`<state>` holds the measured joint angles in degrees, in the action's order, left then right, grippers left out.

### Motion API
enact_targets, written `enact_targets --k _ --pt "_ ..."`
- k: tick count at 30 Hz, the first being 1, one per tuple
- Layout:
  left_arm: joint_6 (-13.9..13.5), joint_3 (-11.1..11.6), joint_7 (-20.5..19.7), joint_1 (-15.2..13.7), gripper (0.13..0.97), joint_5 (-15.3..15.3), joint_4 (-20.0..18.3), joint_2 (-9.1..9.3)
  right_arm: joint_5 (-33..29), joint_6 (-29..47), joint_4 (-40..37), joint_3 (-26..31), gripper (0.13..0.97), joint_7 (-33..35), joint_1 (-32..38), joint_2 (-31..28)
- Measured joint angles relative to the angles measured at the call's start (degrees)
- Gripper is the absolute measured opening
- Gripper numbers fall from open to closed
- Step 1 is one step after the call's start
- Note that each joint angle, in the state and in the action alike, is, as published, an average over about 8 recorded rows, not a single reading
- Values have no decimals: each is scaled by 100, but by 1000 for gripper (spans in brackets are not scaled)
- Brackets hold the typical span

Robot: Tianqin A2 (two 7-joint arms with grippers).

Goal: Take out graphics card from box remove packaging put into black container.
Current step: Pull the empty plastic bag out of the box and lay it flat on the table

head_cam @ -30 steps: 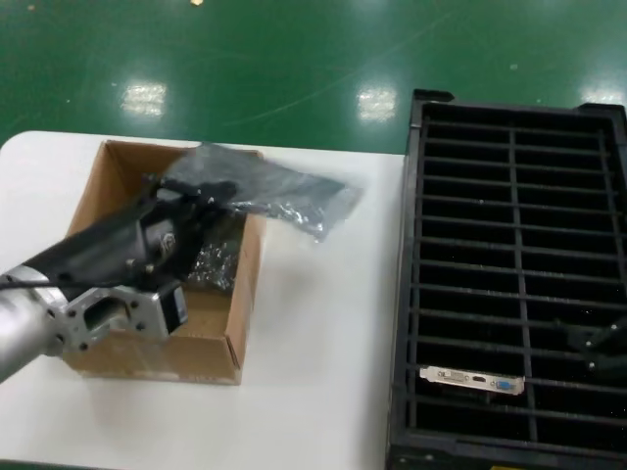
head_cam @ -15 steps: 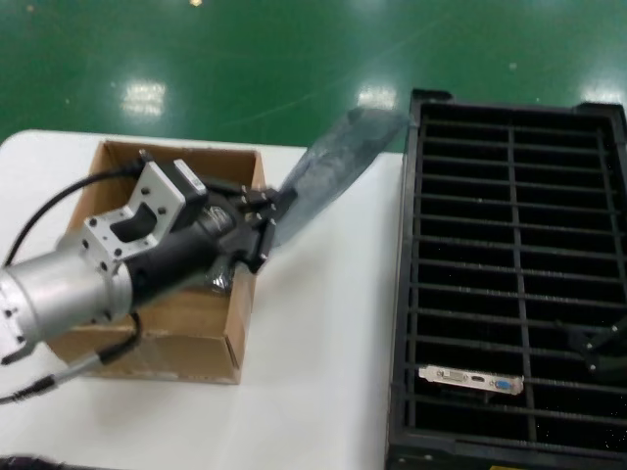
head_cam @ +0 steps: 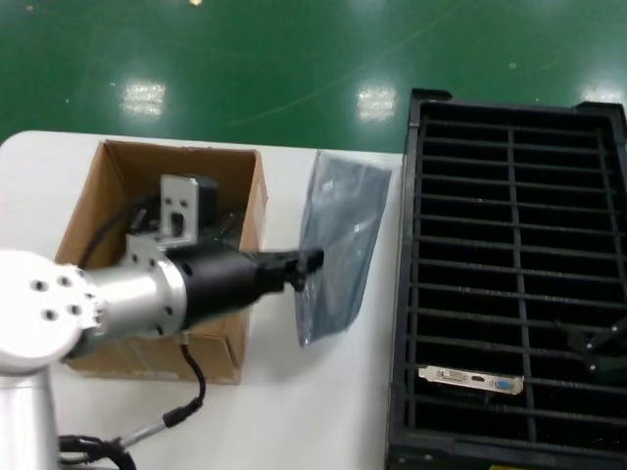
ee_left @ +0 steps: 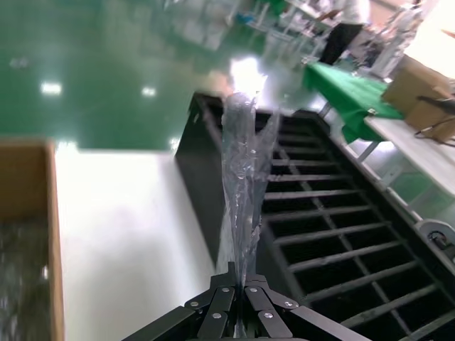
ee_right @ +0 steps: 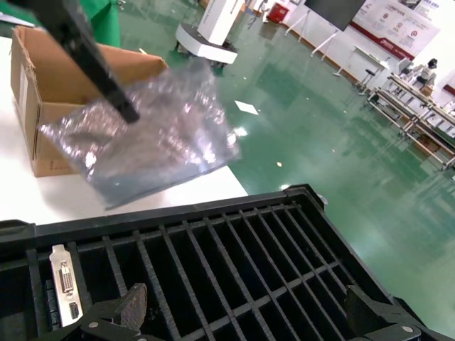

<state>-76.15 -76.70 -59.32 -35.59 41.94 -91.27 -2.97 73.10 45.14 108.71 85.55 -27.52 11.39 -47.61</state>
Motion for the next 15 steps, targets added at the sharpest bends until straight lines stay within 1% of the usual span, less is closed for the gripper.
enact_targets --k 3,6,11,15 --pt "288 -177 -177 -18 140 -120 380 -24 0 0 0 0 966 0 0 0" --pt "565 -349 -260 -76 140 -190 758 -77 0 0 0 0 966 0 0 0" --pt "961 -604 -328 -242 159 -210 1304 -189 0 0 0 0 966 0 0 0" --pt "1216 -776 -379 -374 178 -199 1639 -266 0 0 0 0 966 -1 0 0"
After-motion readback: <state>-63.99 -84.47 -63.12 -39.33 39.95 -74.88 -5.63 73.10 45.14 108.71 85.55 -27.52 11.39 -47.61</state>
